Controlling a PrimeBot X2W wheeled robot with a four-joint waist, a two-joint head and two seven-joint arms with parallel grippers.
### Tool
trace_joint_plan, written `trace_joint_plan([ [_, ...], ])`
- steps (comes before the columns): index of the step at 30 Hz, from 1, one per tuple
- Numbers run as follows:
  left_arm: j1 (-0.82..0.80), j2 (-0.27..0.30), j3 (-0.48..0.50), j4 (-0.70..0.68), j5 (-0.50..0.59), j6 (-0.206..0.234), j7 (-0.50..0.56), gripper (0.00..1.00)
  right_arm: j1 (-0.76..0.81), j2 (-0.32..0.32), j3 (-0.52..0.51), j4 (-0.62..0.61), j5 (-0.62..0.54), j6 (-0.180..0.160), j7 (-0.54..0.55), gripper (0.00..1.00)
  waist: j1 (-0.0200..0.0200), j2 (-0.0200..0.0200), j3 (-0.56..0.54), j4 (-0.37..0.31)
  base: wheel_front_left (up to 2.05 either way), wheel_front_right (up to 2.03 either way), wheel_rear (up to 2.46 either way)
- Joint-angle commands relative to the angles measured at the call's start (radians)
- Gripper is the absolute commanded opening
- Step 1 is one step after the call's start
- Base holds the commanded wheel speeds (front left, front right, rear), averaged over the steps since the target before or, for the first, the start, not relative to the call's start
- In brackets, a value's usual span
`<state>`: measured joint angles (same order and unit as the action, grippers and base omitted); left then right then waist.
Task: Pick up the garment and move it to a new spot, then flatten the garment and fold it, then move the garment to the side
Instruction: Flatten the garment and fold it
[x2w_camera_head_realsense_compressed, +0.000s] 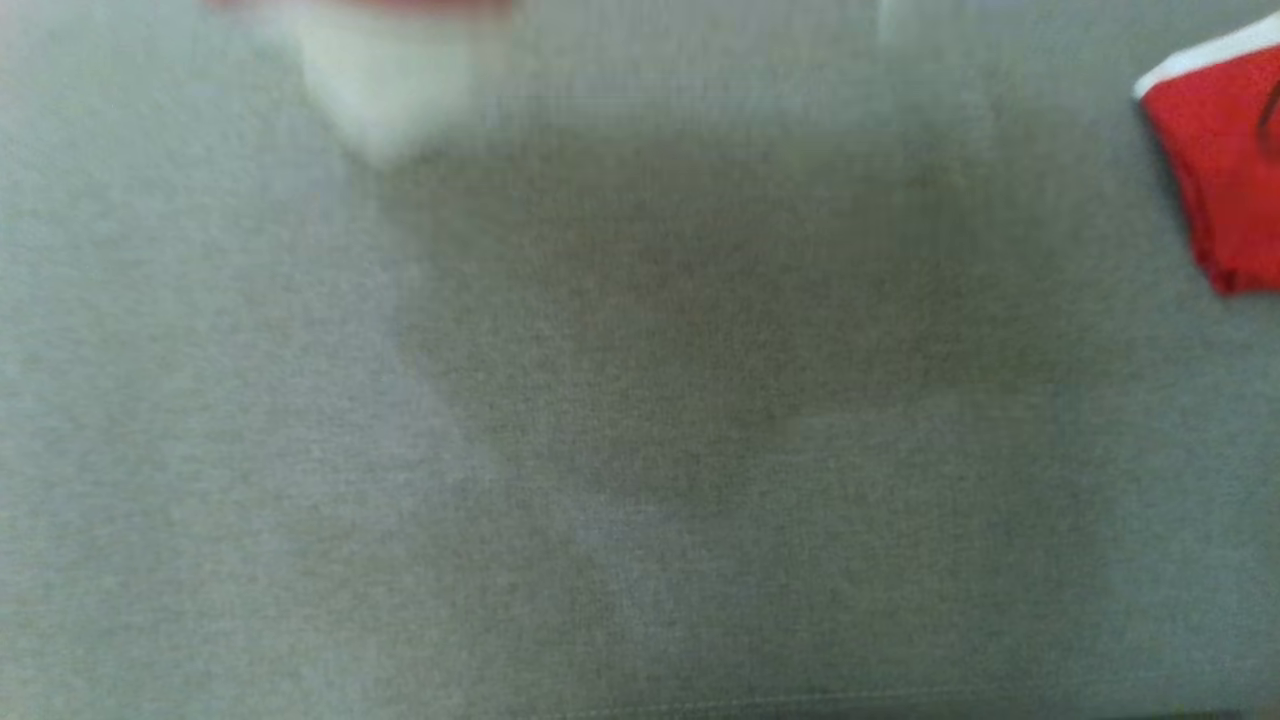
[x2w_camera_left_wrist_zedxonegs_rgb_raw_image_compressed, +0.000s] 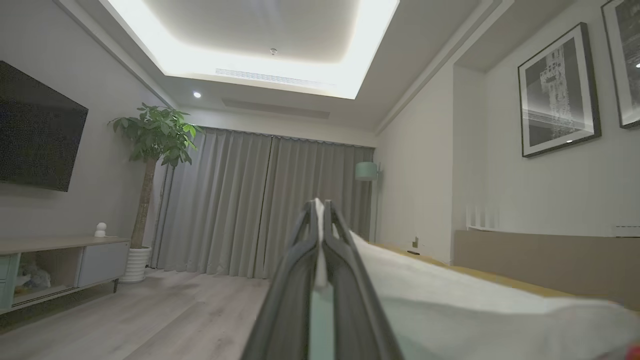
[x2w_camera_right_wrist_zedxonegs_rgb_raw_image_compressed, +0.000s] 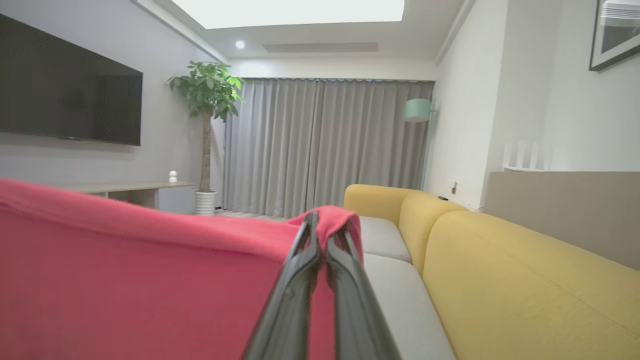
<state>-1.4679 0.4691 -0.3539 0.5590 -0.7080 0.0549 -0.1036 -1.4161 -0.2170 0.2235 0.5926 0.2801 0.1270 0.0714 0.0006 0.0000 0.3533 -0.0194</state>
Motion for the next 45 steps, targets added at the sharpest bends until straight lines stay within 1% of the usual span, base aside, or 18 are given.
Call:
trace_joint_plan([
  [1, -0.045, 0.039, 0.026, -0.008, 0.012, -0.005, -0.013, 0.00, -0.021, 0.023, -0.002, -0.006, -0.009, 0.004, -0.022, 0.00, -0.0006, 0.0000, 0.057, -0.006, 0.00, 0.00, 0.00],
  [3, -0.113, 0.023, 0.019, 0.074, 0.031, -0.025, -0.064, 0.00, -0.081, 0.038, -0.005, 0.102, -0.032, 0.004, -0.099, 0.00, -0.0006, 0.0000, 0.059, -0.004, 0.00, 0.00, 0.00],
  [6, -0.173, -0.010, 0.009, 0.170, 0.041, -0.062, -0.112, 0.00, -0.129, 0.048, -0.005, 0.229, -0.054, 0.004, -0.198, 0.00, -0.0006, 0.0000, 0.058, 0.007, 0.00, 0.00, 0.00],
  [10, -0.152, -0.060, -0.023, 0.261, 0.048, -0.125, -0.141, 0.00, -0.112, 0.041, 0.019, 0.361, -0.054, 0.004, -0.267, 0.00, -0.0006, 0.0000, 0.045, 0.031, 0.00, 0.00, 0.00],
  [12, -0.109, -0.085, -0.043, 0.293, 0.051, -0.146, -0.148, 0.00, -0.083, 0.038, 0.020, 0.413, -0.028, 0.004, -0.281, 0.00, -0.0006, 0.0000, 0.038, 0.044, 0.00, 0.00, 0.00],
  [16, 0.034, -0.121, -0.083, 0.320, 0.054, -0.172, -0.155, 0.00, 0.025, 0.029, 0.078, 0.494, 0.011, 0.004, -0.287, 0.00, -0.0006, 0.0000, 0.009, 0.069, 0.00, 0.00, 0.00],
  [19, 0.161, -0.130, -0.121, 0.316, 0.063, -0.180, -0.157, 0.00, 0.116, 0.017, 0.143, 0.536, 0.041, 0.004, -0.263, 0.00, -0.0006, 0.0000, -0.019, 0.087, 0.00, 0.00, 0.00],
  [22, 0.304, -0.126, -0.146, 0.278, 0.061, -0.184, -0.158, 0.00, 0.217, 0.003, 0.226, 0.558, 0.073, 0.004, -0.218, 0.00, -0.0006, 0.0000, -0.058, 0.100, 0.00, 0.00, 0.00],
  [27, 0.541, -0.094, -0.224, 0.170, 0.027, -0.185, -0.152, 0.00, 0.372, -0.043, 0.361, 0.536, 0.161, 0.004, -0.114, 0.00, -0.0006, 0.0000, -0.135, 0.118, 0.00, 0.00, 0.00],
  [33, 0.748, 0.004, -0.326, 0.034, -0.020, -0.185, -0.062, 0.00, 0.501, -0.135, 0.495, 0.449, 0.298, 0.004, 0.006, 0.00, -0.0006, 0.0000, -0.224, 0.131, 0.00, 0.00, 0.00],
  [37, 0.844, 0.070, -0.359, -0.066, -0.038, -0.185, -0.010, 0.00, 0.561, -0.195, 0.570, 0.388, 0.381, 0.004, 0.073, 0.00, -0.0006, 0.0000, -0.276, 0.134, 0.00, 0.00, 0.00],
  [44, 0.992, 0.167, -0.374, -0.266, -0.063, -0.130, 0.067, 0.00, 0.648, -0.279, 0.683, 0.268, 0.532, 0.004, 0.201, 0.00, -0.0006, 0.0000, -0.339, 0.119, 0.00, 0.00, 0.00],
  [45, 0.992, 0.167, -0.374, -0.266, -0.063, -0.130, 0.067, 0.00, 0.648, -0.279, 0.683, 0.268, 0.532, 0.004, 0.201, 0.00, -0.0006, 0.0000, -0.339, 0.119, 0.00, 0.00, 0.00],
])
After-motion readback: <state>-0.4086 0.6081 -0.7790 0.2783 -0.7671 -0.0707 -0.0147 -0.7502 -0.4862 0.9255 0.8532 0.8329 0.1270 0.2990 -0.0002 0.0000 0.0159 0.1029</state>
